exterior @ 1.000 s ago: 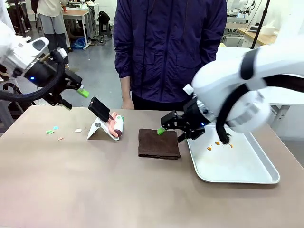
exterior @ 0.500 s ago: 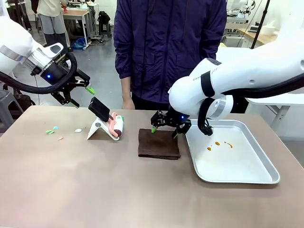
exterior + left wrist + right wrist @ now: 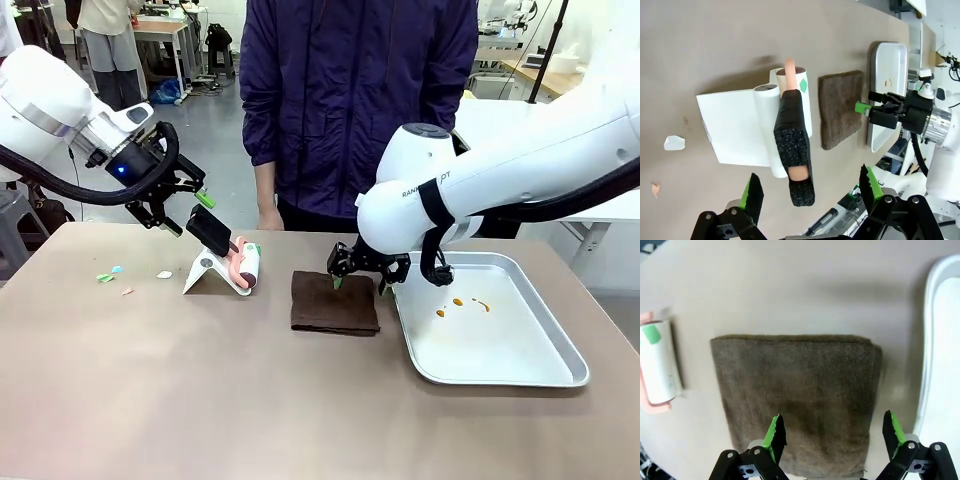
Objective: Clean the surface of the table.
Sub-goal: Hold the Lint Roller with your left hand and the towel with your right hand, then if a person points to the right, clean the right side of the table with your right hand, and if they point to the left, clean the left side with your left hand.
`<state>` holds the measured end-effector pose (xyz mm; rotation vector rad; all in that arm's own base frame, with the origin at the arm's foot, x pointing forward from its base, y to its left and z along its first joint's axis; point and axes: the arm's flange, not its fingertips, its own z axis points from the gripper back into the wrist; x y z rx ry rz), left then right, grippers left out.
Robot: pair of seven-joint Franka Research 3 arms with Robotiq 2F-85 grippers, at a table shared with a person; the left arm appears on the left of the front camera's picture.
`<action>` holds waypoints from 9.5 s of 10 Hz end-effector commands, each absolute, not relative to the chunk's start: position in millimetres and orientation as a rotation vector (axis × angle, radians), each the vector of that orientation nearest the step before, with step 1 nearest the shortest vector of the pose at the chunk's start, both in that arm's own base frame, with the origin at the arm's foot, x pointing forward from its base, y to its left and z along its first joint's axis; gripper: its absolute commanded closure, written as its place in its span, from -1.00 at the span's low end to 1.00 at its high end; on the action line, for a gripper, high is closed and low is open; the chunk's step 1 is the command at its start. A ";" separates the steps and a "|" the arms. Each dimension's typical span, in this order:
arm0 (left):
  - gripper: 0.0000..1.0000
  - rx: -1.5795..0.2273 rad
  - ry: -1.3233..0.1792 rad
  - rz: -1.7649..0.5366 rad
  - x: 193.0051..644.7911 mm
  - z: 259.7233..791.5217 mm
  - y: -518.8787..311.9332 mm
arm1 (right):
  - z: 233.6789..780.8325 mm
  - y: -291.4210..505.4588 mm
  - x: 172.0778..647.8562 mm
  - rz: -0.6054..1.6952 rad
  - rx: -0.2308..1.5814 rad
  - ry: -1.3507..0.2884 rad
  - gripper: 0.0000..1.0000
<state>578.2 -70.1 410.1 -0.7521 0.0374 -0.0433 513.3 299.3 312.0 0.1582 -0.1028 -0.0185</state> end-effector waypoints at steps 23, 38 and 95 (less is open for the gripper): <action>1.00 -0.710 -0.027 -0.077 581.8 409.2 -78.8 | 299.0 318.4 523.8 -0.129 0.164 -0.018 1.00; 1.00 -1.207 -0.257 -0.158 426.0 459.4 78.5 | 387.3 118.3 408.3 -0.052 1.251 0.195 0.91; 0.55 -0.919 -0.223 0.354 428.4 311.2 265.1 | 357.8 -191.4 338.2 -0.536 1.456 -0.324 0.91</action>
